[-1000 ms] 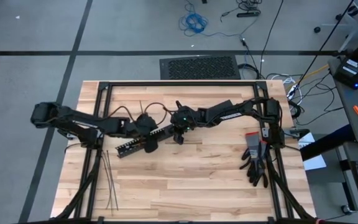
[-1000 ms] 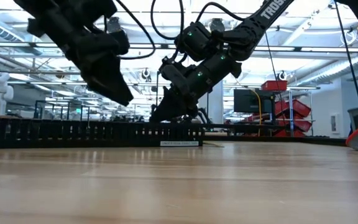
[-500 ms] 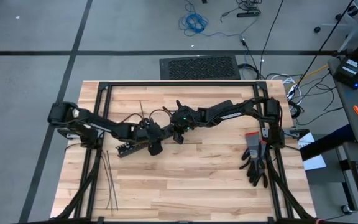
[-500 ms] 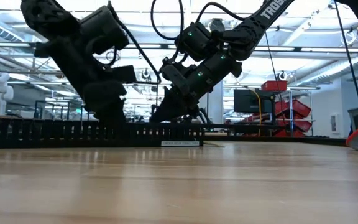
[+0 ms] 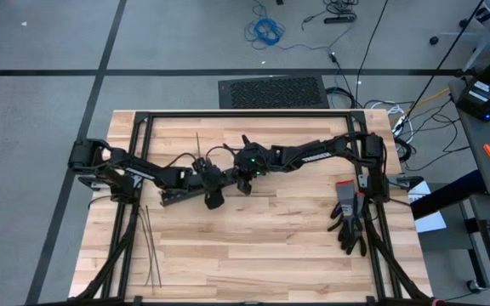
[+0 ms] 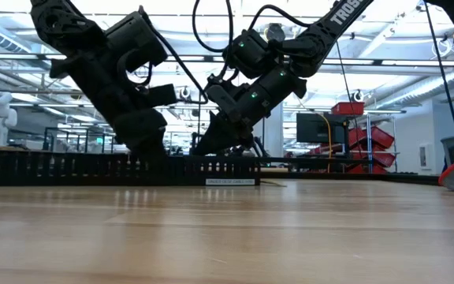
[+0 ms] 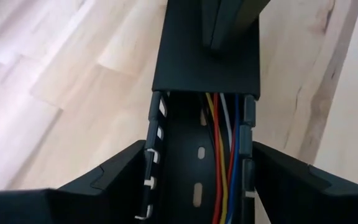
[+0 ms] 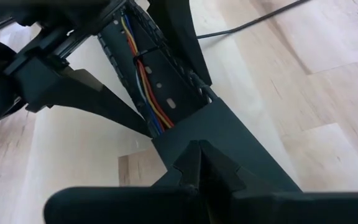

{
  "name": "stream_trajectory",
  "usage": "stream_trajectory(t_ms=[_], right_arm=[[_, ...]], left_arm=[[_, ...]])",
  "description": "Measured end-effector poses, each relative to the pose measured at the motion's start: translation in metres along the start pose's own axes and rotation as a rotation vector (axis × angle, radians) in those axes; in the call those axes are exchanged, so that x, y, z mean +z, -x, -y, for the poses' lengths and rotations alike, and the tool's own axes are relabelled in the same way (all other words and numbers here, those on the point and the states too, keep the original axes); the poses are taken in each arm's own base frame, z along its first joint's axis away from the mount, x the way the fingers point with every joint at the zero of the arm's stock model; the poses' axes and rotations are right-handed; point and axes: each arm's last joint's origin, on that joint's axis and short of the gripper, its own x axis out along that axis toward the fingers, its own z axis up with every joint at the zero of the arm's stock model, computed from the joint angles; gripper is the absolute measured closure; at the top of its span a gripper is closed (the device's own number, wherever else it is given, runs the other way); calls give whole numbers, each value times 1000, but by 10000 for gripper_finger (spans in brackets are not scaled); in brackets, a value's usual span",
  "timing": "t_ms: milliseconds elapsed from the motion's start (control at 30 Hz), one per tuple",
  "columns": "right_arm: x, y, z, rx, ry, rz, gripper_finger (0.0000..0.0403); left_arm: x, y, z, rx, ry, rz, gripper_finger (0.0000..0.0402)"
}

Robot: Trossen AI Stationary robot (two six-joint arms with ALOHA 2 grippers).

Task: Ziptie cables
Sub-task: Close the black cable duct

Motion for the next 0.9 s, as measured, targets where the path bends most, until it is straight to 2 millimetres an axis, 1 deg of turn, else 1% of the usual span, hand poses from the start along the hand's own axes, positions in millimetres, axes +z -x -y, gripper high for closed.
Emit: stream_trajectory(t_ms=[100, 233, 433, 600, 900], right_arm=[[0, 0, 0, -1, -6, -7, 403], [-1, 0, 0, -1, -14, -9, 403], [0, 0, 0, 1, -29, -8, 403], [-1, -1, 0, 2, -44, -3, 403], [-2, -6, -2, 11, -117, 13, 403]], left_arm=[[1, -1, 0, 7, -46, 14, 136], [2, -1, -1, 10, -101, 19, 154], [1, -5, 0, 18, -112, 25, 181], [1, -9, 0, 30, -109, 28, 185], [2, -9, 1, 25, -105, 37, 185]])
